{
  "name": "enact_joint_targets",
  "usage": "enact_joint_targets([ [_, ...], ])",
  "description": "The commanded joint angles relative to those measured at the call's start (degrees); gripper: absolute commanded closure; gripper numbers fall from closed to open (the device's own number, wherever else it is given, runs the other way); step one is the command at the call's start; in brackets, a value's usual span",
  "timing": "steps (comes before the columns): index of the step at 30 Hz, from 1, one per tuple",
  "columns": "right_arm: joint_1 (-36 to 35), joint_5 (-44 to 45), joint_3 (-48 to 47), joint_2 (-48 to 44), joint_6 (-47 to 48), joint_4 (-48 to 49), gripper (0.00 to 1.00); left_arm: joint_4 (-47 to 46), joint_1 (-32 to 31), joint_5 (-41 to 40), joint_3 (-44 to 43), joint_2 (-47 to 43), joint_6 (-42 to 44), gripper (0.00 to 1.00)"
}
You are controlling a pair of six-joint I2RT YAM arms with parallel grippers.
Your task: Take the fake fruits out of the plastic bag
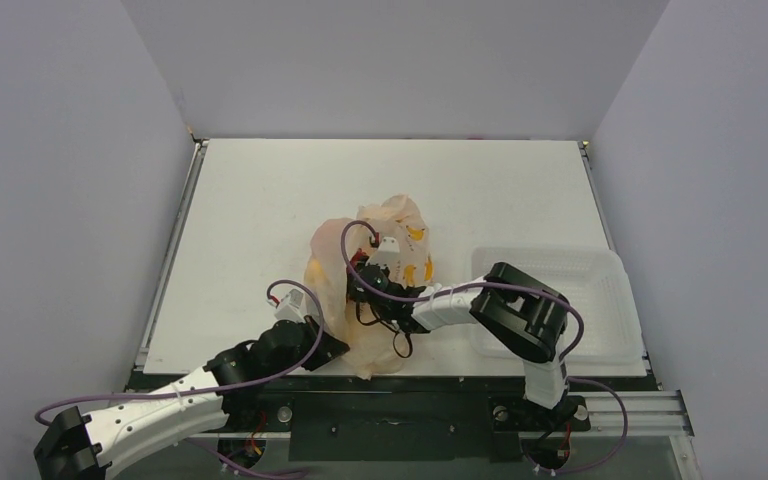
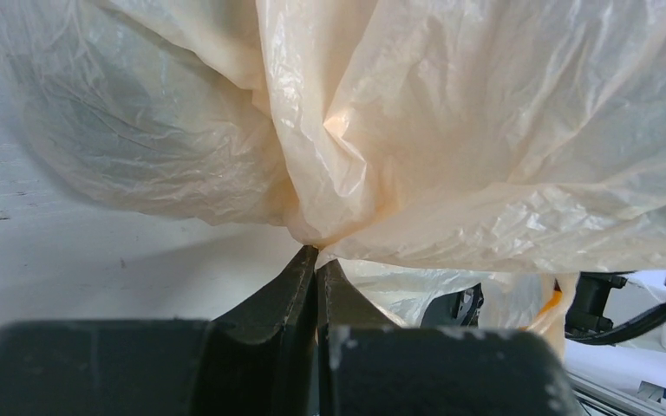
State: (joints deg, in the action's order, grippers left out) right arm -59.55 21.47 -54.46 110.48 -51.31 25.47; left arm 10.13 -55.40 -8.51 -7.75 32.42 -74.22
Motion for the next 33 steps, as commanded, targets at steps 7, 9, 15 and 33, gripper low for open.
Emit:
enact_joint_targets([
  [7,1.08,-8.69,3.72,-9.08,0.28,-4.22,1.0,4.88,-0.16,-0.05,-1.69,-2.5,-1.38,1.0],
  [9,1.1,-9.25,3.62,-10.1,1.05,-6.19,1.0,5.18,-0.17,0.4,-1.58,-2.77,-1.78,1.0],
  [15,0.48,-10.7,1.74,-10.99,2.59,-10.81,1.0,5.48,-0.18,0.76,-0.36,-2.76,-1.9,1.0],
  [33,-1.4,-5.13,7.24,-25.81,7.68,-13.67,1.0,2.84,0.02,-3.57,-1.68,-1.71,0.02,1.0],
])
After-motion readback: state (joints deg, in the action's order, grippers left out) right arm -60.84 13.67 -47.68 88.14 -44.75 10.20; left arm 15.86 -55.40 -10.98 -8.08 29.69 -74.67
